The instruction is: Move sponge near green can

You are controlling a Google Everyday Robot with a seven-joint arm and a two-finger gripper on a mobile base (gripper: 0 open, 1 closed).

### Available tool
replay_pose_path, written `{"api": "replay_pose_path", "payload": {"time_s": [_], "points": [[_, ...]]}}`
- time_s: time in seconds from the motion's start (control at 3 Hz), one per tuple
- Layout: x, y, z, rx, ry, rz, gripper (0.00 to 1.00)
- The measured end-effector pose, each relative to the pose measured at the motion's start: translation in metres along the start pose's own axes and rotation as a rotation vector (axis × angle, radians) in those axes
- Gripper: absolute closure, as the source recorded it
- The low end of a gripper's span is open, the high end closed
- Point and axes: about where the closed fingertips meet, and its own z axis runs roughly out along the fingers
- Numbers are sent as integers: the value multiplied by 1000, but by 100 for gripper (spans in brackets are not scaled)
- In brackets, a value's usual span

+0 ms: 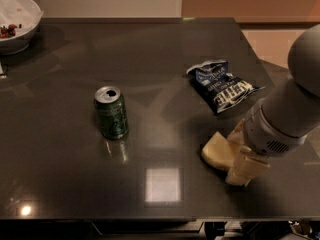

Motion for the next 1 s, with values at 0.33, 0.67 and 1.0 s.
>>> {"api": "replay_pose_path", "payload": {"time_s": [0.33,0.67,1.0], "points": [[-5,-1,-5,-6,-7,8,64],[-25,-7,-19,2,-10,-7,85],[-63,-18,-32,12,-32,-43,100]]}}
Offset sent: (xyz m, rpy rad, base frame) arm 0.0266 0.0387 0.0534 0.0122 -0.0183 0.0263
